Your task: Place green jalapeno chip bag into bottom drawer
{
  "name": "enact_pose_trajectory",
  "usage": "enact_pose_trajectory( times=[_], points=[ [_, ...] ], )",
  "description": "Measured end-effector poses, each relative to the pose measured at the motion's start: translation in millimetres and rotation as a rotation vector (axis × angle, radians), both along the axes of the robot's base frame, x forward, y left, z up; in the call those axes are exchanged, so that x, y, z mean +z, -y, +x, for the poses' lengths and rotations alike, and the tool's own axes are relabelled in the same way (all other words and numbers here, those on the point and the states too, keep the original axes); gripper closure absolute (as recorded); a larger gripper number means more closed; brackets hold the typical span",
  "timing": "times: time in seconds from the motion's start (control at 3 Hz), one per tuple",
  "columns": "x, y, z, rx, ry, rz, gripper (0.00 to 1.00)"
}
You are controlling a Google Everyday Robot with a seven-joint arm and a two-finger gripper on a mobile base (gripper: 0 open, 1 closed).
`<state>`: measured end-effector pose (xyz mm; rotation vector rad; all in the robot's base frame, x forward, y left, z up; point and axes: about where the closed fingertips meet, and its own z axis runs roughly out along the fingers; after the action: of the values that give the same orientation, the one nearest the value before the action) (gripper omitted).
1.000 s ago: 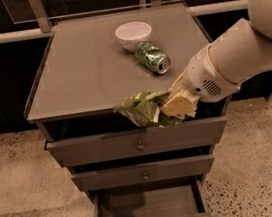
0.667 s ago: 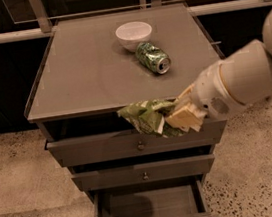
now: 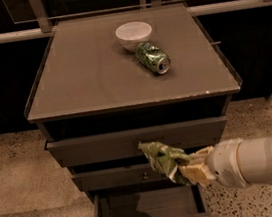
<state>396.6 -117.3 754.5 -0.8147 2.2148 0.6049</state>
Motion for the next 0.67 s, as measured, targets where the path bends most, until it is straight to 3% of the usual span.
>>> enact_pose_trajectory(
  times=[0.33,0.67],
  points=[
    [-84.4,11.8,-18.1,-0.095,-0.084,0.027,1.0],
    [-84.4,11.7,-18.2,-0.095,-0.085,0.027,1.0]
  ],
)
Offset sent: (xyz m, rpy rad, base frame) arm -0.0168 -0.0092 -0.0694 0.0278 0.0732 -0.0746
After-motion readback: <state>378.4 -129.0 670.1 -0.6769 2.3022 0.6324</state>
